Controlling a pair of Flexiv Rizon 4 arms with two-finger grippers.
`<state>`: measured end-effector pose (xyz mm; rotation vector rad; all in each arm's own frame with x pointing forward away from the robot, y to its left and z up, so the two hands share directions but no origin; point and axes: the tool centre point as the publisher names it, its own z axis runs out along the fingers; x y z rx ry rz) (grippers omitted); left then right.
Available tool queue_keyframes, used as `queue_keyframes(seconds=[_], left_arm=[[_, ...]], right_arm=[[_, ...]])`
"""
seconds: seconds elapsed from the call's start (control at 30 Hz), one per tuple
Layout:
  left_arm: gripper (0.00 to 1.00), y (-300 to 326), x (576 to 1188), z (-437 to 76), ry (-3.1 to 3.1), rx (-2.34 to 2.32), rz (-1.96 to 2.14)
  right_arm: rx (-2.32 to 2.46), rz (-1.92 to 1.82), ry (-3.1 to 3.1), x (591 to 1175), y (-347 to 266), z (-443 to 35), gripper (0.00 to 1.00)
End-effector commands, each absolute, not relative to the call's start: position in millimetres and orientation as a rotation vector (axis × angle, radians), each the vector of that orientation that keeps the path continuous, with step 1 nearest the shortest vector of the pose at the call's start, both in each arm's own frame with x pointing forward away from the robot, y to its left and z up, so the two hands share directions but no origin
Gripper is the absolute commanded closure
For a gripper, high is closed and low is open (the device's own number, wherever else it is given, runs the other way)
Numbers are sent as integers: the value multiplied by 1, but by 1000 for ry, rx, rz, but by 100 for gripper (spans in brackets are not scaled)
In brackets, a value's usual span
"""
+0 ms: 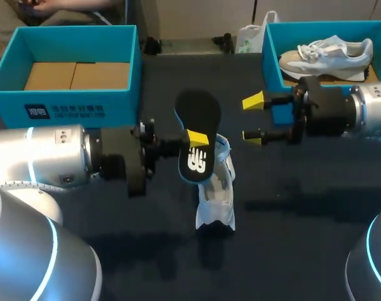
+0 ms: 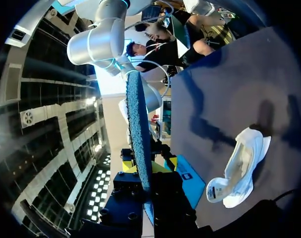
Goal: Take the shoe out of the shoebox, open the shoe tongue, remove and reinsert the insole, then place the shoe into the shoebox
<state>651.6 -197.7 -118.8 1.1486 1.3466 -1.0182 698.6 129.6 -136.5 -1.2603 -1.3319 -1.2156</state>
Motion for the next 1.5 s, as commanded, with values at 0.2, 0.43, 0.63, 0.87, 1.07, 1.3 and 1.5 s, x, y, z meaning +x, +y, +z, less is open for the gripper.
queue_keyframes(seconds=[0.2, 0.43, 0.63, 0.87, 1.07, 1.3, 1.5], left_arm=[[100, -206, 671, -123, 1316, 1185, -1005], [100, -211, 679, -130, 1250, 1202, -942], [100, -220, 680, -136, 1237, 1198, -936], [100, -232, 677, -145, 1219, 1222, -939], [100, -236, 677, -147, 1215, 1220, -951], [100, -238, 674, -148, 1207, 1219, -958], [100, -234, 672, -148, 1211, 1215, -959]], right_arm=[[-1238, -1207, -1320, 705, 148, -140, 0], [-1208, -1219, -1312, 707, 162, -139, 0], [-1188, -1232, -1305, 710, 170, -136, 0], [-1172, -1213, -1305, 712, 178, -133, 0], [-1170, -1214, -1300, 710, 182, -134, 29], [-1169, -1216, -1293, 710, 184, -136, 54], [-1183, -1228, -1278, 711, 180, -139, 62]])
